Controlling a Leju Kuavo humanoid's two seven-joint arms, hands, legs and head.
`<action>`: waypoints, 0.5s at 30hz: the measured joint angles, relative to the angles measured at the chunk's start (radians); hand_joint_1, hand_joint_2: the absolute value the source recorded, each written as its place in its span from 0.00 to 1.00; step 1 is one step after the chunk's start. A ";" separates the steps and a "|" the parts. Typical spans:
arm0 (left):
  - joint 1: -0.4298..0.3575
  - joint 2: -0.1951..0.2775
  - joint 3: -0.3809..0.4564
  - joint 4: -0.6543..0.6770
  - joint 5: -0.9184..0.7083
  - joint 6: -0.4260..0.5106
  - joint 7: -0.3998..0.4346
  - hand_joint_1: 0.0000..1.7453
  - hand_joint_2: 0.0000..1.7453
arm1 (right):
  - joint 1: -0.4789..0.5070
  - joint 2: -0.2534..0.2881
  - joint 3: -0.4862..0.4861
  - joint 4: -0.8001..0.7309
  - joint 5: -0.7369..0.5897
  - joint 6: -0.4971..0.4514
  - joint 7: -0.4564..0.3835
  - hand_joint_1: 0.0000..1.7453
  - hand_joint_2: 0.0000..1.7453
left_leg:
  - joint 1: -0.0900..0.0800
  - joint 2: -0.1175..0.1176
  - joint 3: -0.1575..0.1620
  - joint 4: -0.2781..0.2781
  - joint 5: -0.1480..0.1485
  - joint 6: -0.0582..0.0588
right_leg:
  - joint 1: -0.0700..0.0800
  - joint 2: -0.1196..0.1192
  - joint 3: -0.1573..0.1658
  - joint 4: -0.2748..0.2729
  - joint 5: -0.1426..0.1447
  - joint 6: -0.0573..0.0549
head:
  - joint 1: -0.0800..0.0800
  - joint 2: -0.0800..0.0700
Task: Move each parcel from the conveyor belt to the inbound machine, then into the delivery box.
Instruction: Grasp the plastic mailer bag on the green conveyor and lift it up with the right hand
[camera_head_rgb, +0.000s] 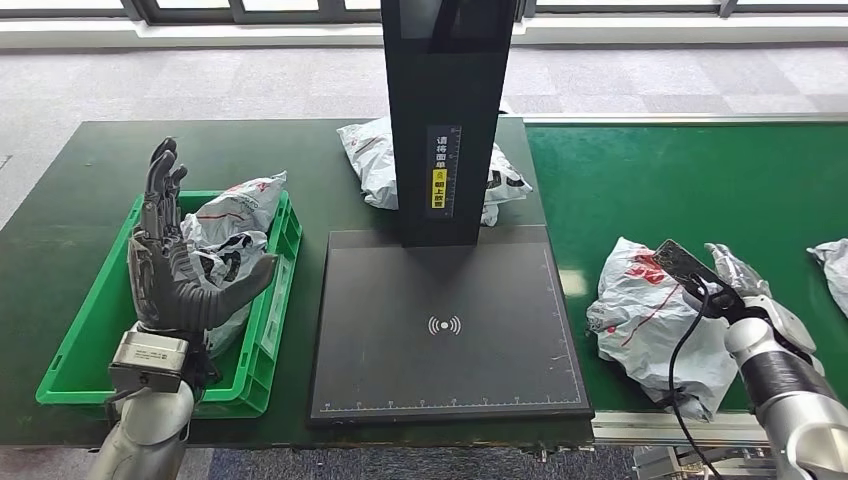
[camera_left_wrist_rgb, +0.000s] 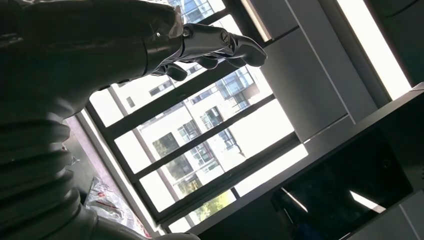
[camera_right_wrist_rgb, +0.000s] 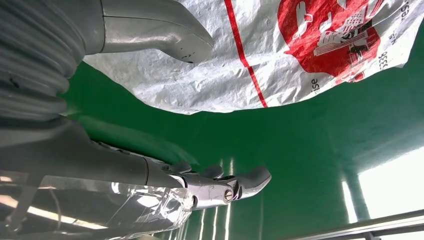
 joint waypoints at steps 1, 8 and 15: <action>0.000 0.000 0.000 -0.001 -0.001 0.000 0.000 0.00 1.00 | -0.002 0.001 0.006 0.002 0.004 0.008 -0.003 0.00 1.00 | 0.000 0.000 0.000 0.000 0.000 0.000 | 0.000 0.000 0.000 0.000 0.000 0.000 | 0.000 0.000; 0.002 0.004 0.001 -0.015 -0.016 0.005 0.009 0.00 1.00 | -0.010 0.017 0.074 0.006 0.029 0.050 -0.018 0.00 1.00 | 0.000 0.000 0.000 0.000 0.000 0.000 | 0.000 0.000 0.000 0.000 0.000 0.000 | 0.000 0.000; 0.012 0.005 0.002 -0.017 -0.029 0.018 0.007 0.00 1.00 | -0.030 0.042 0.156 0.026 0.080 0.139 -0.009 0.00 1.00 | 0.000 -0.001 0.000 0.000 0.001 0.000 | 0.000 -0.002 0.000 0.000 0.000 0.000 | 0.000 0.000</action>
